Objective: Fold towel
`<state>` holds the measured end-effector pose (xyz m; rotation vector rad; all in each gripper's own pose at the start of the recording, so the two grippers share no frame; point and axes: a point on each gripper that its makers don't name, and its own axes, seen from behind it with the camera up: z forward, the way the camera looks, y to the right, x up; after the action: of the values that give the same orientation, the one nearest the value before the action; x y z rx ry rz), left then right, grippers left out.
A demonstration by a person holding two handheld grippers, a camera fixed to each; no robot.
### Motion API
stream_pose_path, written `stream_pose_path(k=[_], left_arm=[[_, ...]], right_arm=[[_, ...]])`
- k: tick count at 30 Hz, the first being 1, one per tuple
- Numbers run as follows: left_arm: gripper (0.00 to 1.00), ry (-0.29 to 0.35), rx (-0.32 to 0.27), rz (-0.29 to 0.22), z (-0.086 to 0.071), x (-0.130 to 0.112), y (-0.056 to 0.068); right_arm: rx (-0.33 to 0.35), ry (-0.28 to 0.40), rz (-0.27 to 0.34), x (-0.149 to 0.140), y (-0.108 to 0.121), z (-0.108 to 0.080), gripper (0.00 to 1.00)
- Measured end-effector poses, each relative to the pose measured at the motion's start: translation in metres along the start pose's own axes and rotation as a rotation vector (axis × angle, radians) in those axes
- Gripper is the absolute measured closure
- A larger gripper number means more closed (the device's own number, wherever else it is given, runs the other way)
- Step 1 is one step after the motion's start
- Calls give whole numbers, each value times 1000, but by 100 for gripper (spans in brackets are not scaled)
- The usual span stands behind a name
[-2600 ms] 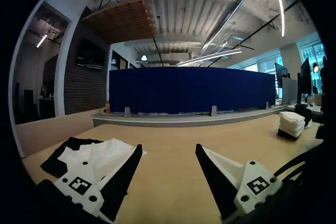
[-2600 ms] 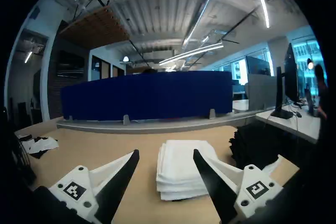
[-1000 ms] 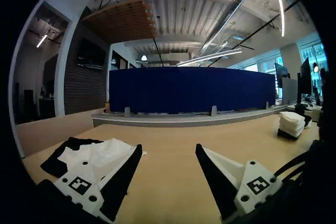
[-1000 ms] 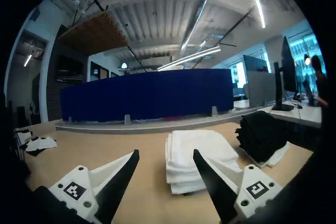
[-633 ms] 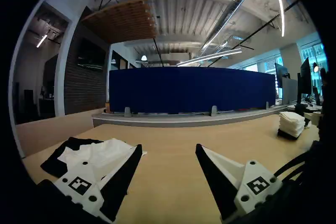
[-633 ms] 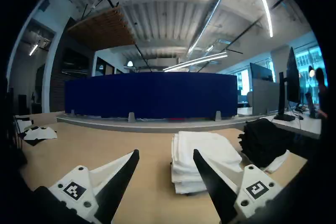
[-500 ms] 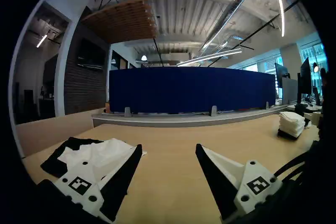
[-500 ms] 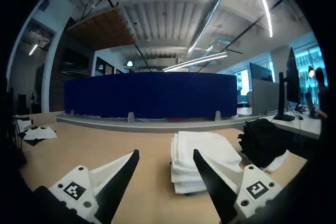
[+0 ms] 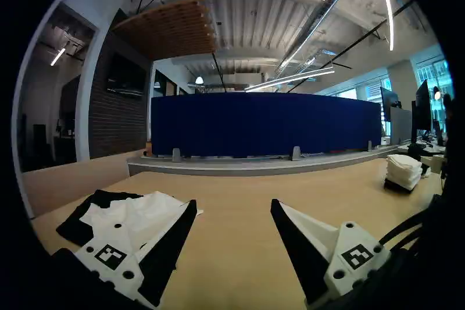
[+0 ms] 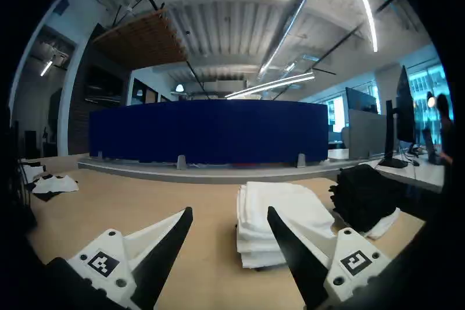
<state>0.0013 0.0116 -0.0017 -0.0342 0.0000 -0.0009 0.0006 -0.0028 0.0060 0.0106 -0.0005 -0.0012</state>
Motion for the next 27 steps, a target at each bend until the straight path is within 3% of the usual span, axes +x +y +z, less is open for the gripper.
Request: stream_pose_path(k=[27], left_arm=[[5, 0, 0, 0, 0, 0, 0]], right_arm=[[1, 0, 1, -1, 0, -4, 0]])
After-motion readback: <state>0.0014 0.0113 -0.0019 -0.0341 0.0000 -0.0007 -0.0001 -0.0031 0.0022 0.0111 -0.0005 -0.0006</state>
